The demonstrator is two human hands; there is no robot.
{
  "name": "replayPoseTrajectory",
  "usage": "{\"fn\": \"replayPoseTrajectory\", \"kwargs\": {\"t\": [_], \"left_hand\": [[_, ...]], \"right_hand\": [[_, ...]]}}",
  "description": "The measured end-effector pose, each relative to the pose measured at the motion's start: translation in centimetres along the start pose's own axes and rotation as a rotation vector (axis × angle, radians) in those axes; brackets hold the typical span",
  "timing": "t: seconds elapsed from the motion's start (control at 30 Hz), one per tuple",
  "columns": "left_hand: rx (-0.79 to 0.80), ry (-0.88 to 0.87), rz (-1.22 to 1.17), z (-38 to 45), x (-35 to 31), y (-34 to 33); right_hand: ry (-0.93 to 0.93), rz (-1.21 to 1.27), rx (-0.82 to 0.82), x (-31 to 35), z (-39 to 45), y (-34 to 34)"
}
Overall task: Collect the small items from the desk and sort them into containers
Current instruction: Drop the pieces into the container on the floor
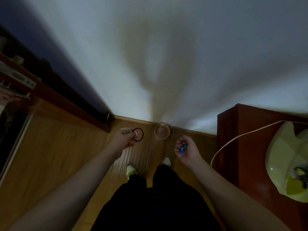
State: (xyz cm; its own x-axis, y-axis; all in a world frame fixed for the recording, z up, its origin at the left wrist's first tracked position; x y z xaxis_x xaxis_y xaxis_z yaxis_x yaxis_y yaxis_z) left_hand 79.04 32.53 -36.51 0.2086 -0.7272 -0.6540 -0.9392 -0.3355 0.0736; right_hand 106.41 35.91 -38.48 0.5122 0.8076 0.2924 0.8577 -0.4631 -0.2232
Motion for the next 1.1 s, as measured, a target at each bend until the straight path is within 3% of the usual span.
{"fn": "replayPoseTrajectory", "kwargs": {"t": [0.43, 0.83, 1.1], "left_hand": [[-0.179, 0.034, -0.034, 5.4, 8.4, 0.4], [-0.151, 0.056, -0.021, 17.5, 19.0, -1.2], [-0.119, 0.067, -0.004, 25.0, 26.1, -3.1]], "right_hand": [[-0.079, -0.325, -0.151, 1.1, 14.1, 0.8], [-0.074, -0.270, -0.052, -3.4, 32.7, 1.9], [-0.144, -0.213, -0.103, -8.0, 46.5, 3.3]]}}
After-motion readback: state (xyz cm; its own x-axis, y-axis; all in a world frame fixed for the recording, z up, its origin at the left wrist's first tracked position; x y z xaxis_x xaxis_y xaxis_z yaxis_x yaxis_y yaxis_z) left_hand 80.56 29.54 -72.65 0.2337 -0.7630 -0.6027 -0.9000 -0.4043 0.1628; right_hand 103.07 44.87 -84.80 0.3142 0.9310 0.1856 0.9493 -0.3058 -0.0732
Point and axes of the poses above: each hand's wrist, its own z-axis towards the middle knuckle, its own y-axis out of the back of the hand, x = y × z, the point moved 10 cm from there along z, towards the middle knuckle, and after that the axes turned 3 degrees about z, right-handed, at the moved point
